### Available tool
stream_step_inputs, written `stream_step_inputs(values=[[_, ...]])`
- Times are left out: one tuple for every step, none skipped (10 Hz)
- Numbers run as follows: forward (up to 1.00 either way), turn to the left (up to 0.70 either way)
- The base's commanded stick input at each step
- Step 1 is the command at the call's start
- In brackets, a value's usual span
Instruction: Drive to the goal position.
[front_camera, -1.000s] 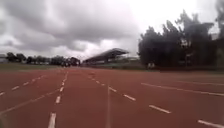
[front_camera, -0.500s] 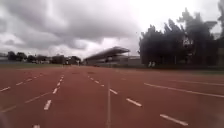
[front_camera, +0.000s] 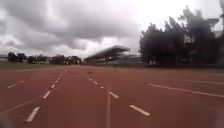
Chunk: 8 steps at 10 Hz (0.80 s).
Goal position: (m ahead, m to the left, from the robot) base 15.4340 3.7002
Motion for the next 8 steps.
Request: stream_step_inputs(values=[[0.70, 0.00], [0.70, 0.00], [0.70, 0.00], [0.70, 0.00], [0.70, 0.00], [0.70, 0.00], [0.70, 0.00], [0.70, 0.00]])
